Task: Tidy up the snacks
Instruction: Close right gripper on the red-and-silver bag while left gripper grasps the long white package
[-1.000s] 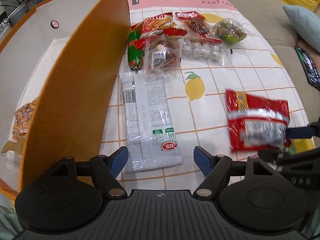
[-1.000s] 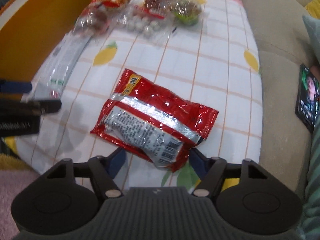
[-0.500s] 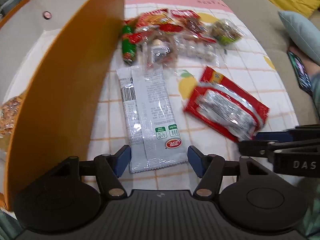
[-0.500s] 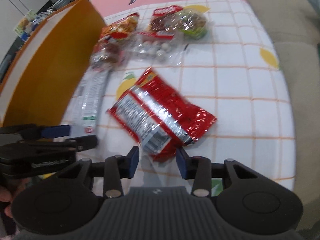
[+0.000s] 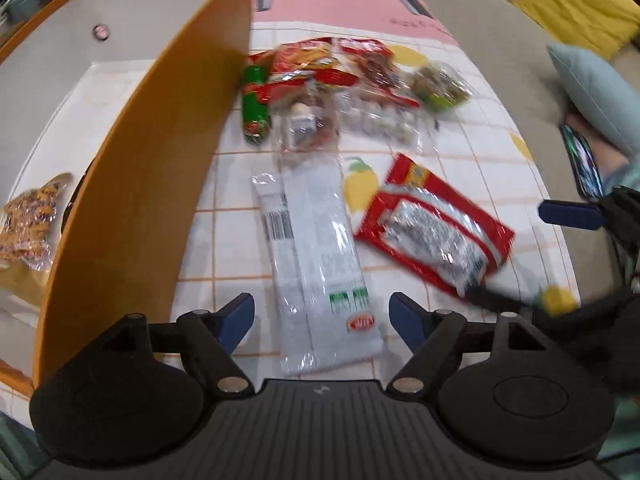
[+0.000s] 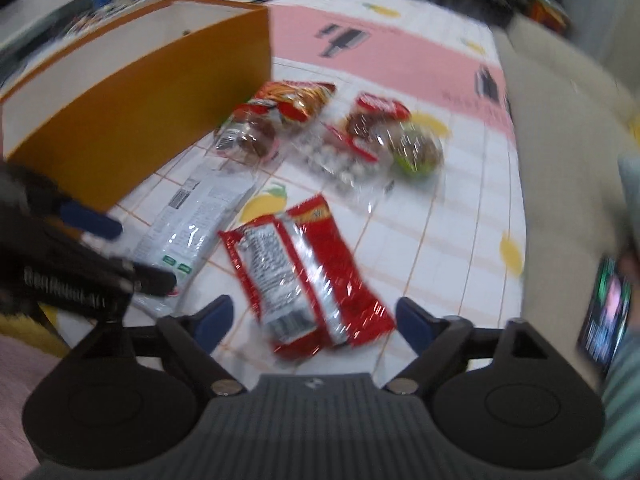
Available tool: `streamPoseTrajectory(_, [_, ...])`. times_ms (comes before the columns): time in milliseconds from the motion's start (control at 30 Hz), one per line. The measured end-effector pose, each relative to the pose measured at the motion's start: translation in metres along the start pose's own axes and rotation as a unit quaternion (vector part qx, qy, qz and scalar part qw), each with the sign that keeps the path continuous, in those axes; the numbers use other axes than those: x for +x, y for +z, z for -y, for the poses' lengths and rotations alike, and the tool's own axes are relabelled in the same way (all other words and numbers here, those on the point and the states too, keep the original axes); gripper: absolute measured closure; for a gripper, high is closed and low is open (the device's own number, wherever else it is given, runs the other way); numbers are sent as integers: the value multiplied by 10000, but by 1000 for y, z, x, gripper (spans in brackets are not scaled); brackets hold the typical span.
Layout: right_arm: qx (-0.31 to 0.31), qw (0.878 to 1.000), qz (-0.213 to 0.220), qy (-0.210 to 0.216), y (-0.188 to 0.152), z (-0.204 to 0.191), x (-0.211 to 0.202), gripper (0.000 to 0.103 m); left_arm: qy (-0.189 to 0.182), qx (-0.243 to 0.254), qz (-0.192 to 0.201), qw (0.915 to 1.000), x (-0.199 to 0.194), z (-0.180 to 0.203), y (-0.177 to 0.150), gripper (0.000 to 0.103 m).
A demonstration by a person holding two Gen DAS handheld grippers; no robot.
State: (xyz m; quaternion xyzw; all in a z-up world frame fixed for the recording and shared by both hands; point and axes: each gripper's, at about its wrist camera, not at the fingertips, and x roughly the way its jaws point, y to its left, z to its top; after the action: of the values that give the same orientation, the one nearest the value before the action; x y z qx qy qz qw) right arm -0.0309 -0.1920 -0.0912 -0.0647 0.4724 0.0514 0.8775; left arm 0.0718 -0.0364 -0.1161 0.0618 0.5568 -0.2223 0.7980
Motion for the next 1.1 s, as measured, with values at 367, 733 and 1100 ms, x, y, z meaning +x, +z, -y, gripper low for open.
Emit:
streamPoseTrajectory(367, [-1035,9930,125,562,13,7,38,6,492,-92,-39,9987,26,9,19,12])
streamPoseTrajectory(733, [-497,9961,-209,698,11,10,59,19,658,231,-23,9976,34,13,16,8])
streamPoseTrajectory(1100, [-189,9977,-292,575,9,17,56,28,636,449,130,9969,31,14,15,40])
